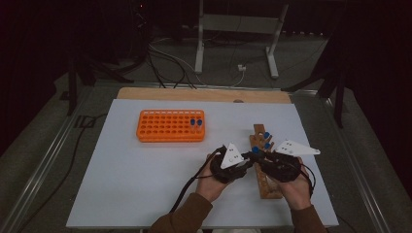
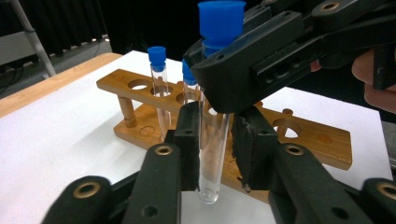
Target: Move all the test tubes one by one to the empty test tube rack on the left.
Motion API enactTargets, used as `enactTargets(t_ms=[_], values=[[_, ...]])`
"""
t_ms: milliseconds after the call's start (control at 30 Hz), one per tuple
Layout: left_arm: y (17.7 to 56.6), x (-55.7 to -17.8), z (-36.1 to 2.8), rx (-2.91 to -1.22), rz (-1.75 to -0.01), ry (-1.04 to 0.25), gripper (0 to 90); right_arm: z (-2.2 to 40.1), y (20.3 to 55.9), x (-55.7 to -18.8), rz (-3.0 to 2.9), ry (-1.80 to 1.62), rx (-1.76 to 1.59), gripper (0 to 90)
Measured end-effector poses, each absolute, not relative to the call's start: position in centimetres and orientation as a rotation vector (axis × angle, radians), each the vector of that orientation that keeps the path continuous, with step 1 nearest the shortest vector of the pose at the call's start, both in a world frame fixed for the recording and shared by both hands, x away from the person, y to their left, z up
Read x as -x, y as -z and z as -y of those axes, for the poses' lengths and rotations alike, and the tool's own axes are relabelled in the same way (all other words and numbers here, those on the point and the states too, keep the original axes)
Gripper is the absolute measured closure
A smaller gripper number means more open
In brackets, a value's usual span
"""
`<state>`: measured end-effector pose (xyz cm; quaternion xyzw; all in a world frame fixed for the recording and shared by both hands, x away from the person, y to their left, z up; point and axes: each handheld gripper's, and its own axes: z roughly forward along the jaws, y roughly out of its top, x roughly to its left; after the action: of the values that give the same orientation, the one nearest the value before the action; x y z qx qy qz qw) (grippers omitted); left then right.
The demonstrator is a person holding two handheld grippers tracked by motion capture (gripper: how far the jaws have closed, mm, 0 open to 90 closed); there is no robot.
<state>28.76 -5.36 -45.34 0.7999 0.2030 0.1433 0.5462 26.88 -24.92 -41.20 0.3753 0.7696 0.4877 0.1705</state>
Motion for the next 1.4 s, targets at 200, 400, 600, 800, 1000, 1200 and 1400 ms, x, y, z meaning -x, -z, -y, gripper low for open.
enactTargets(t_ms=[200, 400, 600, 800, 1000, 1200, 1400], values=[[45.3, -28.8, 5.3, -1.892, -0.48, -0.349, 77.9, 25.0, 41.2, -26.9, -2.185, -1.391, -1.067, 76.6], [45.3, -28.9, 5.3, -1.886, -0.488, -0.349, 78.3, 25.2, 41.2, -27.0, -2.187, -1.422, -1.081, 72.8], [45.3, -29.2, 4.8, -1.888, -0.513, -0.366, 78.3, 25.9, 40.9, -27.1, -2.156, -1.47, -1.089, 56.2], [45.3, -29.5, 4.1, -1.878, -0.549, -0.388, 78.3, 26.2, 40.7, -27.1, -2.118, -1.49, -1.097, 35.1], [44.9, -29.8, 3.2, -1.871, -0.565, -0.405, 78.3, 26.2, 40.5, -27.0, -2.065, -1.452, -1.114, 11.9], [44.5, -30.0, 2.3, -1.859, -0.584, -0.422, 78.2, 26.5, 40.6, -27.1, -2.047, -1.43, -1.133, 3.4], [43.8, -30.7, 0.6, -1.812, -0.628, -0.438, 78.2, 27.0, 40.6, -27.2, -2.022, -1.416, -1.151, 0.0]])
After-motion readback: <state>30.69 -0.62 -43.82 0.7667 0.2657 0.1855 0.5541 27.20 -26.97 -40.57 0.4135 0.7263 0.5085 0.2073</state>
